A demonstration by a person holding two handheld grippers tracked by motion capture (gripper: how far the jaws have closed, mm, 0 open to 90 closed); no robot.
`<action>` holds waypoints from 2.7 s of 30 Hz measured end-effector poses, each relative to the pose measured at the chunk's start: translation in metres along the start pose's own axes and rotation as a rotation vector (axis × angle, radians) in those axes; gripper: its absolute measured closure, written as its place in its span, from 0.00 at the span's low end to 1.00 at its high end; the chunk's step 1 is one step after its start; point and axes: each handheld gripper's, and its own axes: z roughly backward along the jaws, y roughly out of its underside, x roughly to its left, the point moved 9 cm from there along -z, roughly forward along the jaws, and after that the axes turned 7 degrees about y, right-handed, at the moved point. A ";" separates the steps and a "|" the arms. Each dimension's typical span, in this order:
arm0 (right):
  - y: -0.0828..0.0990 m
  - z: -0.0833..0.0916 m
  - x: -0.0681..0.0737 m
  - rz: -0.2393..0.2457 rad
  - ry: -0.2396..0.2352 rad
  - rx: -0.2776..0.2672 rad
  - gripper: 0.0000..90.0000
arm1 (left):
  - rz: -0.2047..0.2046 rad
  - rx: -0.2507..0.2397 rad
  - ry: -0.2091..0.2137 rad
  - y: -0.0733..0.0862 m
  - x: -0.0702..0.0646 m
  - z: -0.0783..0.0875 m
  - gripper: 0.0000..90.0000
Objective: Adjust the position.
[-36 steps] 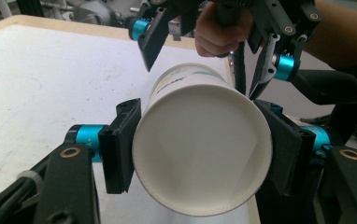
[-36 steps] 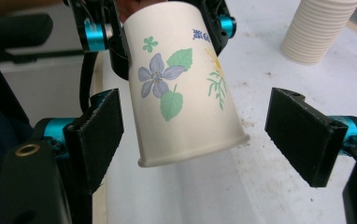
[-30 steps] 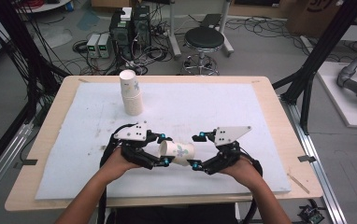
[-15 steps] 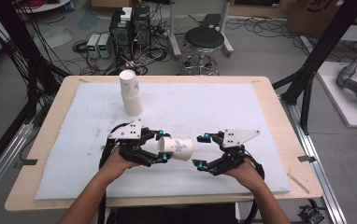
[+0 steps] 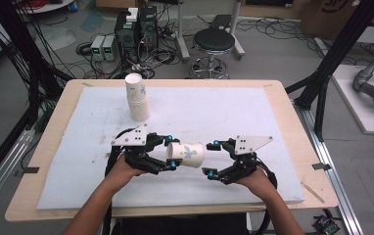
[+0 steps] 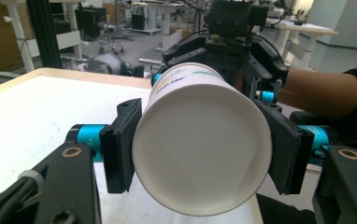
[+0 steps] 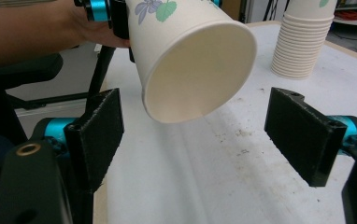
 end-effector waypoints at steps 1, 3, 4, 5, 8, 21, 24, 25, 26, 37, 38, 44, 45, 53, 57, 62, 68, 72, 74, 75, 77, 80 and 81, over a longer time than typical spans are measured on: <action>0.000 0.000 0.000 0.001 -0.001 -0.004 0.23 | 0.001 -0.002 0.006 0.000 -0.001 -0.001 0.40; -0.001 -0.002 0.002 -0.009 -0.020 -0.008 0.23 | -0.001 0.002 0.014 0.000 -0.002 -0.003 0.40; -0.001 -0.002 0.002 -0.006 -0.023 -0.017 0.23 | -0.005 0.008 0.018 0.000 -0.002 -0.004 0.40; -0.001 -0.003 0.003 -0.005 -0.024 -0.015 0.23 | -0.008 0.013 0.024 0.001 -0.003 -0.005 0.40; -0.001 -0.006 0.005 -0.001 -0.035 -0.015 0.23 | -0.010 0.016 0.039 0.001 -0.006 -0.008 0.40; -0.004 -0.006 0.012 0.040 -0.097 -0.062 0.29 | -0.015 -0.037 0.105 -0.003 -0.014 -0.017 0.41; -0.006 -0.005 0.013 0.038 -0.111 -0.080 0.31 | -0.015 -0.047 0.109 -0.004 -0.014 -0.017 0.41; -0.006 -0.005 0.013 0.037 -0.112 -0.087 0.31 | -0.014 -0.052 0.111 -0.004 -0.014 -0.017 0.41; -0.006 -0.005 0.013 0.034 -0.115 -0.092 0.32 | -0.015 -0.054 0.112 -0.004 -0.014 -0.017 0.41; -0.008 0.000 0.011 0.004 -0.130 -0.117 0.40 | -0.001 -0.028 0.094 0.006 -0.012 -0.018 0.41; -0.008 0.000 0.011 0.001 -0.132 -0.113 0.40 | -0.001 -0.024 0.091 0.006 -0.013 -0.018 0.41; -0.005 -0.001 0.009 -0.020 -0.132 -0.077 0.40 | 0.025 0.089 -0.012 0.016 -0.006 -0.018 0.18; -0.005 0.000 0.008 -0.025 -0.130 -0.071 0.40 | 0.018 0.108 -0.023 0.018 -0.006 -0.017 0.18; 0.002 -0.005 0.002 -0.035 -0.082 0.055 0.39 | -0.015 0.216 -0.068 0.023 -0.005 -0.010 0.18; 0.002 -0.010 0.004 -0.030 -0.084 0.107 0.39 | -0.025 0.277 -0.077 0.026 -0.005 -0.008 0.18; 0.004 -0.016 0.007 -0.013 -0.085 0.162 0.39 | -0.032 0.339 -0.075 0.027 -0.004 -0.005 0.18; 0.006 -0.023 0.009 0.021 -0.074 0.242 0.39 | -0.036 0.394 -0.046 0.031 -0.005 -0.007 0.19; 0.004 -0.026 0.013 0.042 -0.075 0.290 0.39 | -0.043 0.421 -0.041 0.033 -0.005 -0.009 0.19; 0.004 -0.027 0.013 0.061 -0.068 0.319 0.39 | -0.047 0.425 -0.042 0.033 -0.006 -0.009 0.20; 0.004 -0.028 0.013 0.068 -0.069 0.325 0.39 | -0.051 0.428 -0.040 0.033 -0.006 -0.010 0.20; 0.003 -0.029 0.014 0.068 -0.070 0.333 0.39 | -0.051 0.437 -0.039 0.034 -0.007 -0.010 0.20; 0.002 -0.031 0.013 0.077 -0.070 0.351 0.39 | -0.056 0.456 -0.035 0.037 -0.007 -0.012 0.21; 0.002 -0.032 0.013 0.081 -0.071 0.357 0.39 | -0.058 0.469 -0.034 0.038 -0.008 -0.012 0.21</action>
